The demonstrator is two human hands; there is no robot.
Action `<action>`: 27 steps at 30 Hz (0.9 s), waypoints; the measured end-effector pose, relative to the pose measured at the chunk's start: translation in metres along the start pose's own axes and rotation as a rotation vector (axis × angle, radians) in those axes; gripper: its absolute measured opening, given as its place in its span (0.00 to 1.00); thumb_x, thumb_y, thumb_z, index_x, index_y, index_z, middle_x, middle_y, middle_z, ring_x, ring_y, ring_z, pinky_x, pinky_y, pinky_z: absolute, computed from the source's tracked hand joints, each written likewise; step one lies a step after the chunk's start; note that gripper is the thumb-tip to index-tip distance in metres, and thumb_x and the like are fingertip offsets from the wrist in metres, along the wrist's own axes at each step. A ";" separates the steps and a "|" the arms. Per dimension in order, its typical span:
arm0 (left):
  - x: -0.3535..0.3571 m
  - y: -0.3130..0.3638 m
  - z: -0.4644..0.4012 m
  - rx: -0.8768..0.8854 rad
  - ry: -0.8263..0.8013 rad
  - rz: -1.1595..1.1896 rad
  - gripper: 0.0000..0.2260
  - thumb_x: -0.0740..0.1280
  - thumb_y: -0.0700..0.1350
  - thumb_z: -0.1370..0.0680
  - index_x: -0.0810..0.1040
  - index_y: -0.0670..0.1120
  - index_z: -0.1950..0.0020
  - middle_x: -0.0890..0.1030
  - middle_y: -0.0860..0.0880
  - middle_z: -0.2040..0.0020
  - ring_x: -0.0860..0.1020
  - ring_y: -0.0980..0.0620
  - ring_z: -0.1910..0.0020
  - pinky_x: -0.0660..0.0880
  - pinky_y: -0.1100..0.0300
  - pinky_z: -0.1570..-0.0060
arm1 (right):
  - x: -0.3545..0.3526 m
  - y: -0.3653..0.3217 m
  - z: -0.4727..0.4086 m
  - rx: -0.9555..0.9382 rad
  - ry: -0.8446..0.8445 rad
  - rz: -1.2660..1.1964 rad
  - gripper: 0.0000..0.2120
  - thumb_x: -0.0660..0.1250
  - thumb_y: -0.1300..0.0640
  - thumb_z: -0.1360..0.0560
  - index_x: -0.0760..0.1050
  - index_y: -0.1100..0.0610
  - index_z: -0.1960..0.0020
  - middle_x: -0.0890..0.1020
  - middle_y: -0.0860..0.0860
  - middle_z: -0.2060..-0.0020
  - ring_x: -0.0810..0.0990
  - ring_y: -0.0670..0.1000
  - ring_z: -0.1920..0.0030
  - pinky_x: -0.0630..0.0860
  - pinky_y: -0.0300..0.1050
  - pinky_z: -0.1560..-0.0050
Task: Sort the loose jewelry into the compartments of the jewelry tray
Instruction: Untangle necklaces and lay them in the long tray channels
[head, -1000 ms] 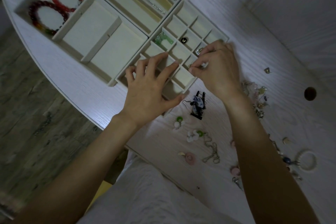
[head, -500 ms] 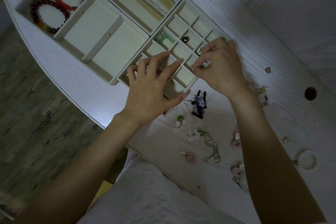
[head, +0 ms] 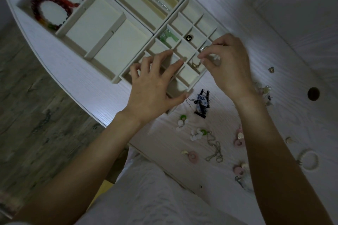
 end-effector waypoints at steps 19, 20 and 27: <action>0.001 -0.002 0.000 -0.001 0.013 0.009 0.34 0.63 0.69 0.29 0.68 0.53 0.28 0.68 0.44 0.30 0.66 0.43 0.39 0.63 0.46 0.44 | 0.016 -0.031 0.004 -0.165 -0.199 0.263 0.11 0.63 0.60 0.22 0.81 0.50 0.45 0.82 0.54 0.57 0.70 0.50 0.55 0.59 0.41 0.63; 0.001 -0.002 0.000 -0.002 0.014 0.007 0.34 0.62 0.69 0.29 0.68 0.53 0.28 0.68 0.44 0.30 0.67 0.43 0.39 0.63 0.46 0.44 | 0.016 -0.029 0.003 -0.149 -0.193 0.252 0.11 0.64 0.61 0.22 0.81 0.50 0.45 0.83 0.53 0.57 0.71 0.50 0.55 0.60 0.41 0.63; 0.002 -0.001 0.001 0.000 0.010 -0.001 0.34 0.62 0.69 0.29 0.68 0.52 0.28 0.68 0.44 0.30 0.68 0.42 0.39 0.64 0.46 0.44 | 0.008 -0.022 0.006 -0.045 -0.101 0.170 0.09 0.65 0.62 0.24 0.83 0.53 0.48 0.84 0.52 0.55 0.77 0.50 0.54 0.71 0.41 0.59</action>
Point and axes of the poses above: each hand's wrist, its own z-axis away from the middle knuckle, its own x-axis out of the palm, y = z × x, the point moved 10 cm from there along -z, towards the middle knuckle
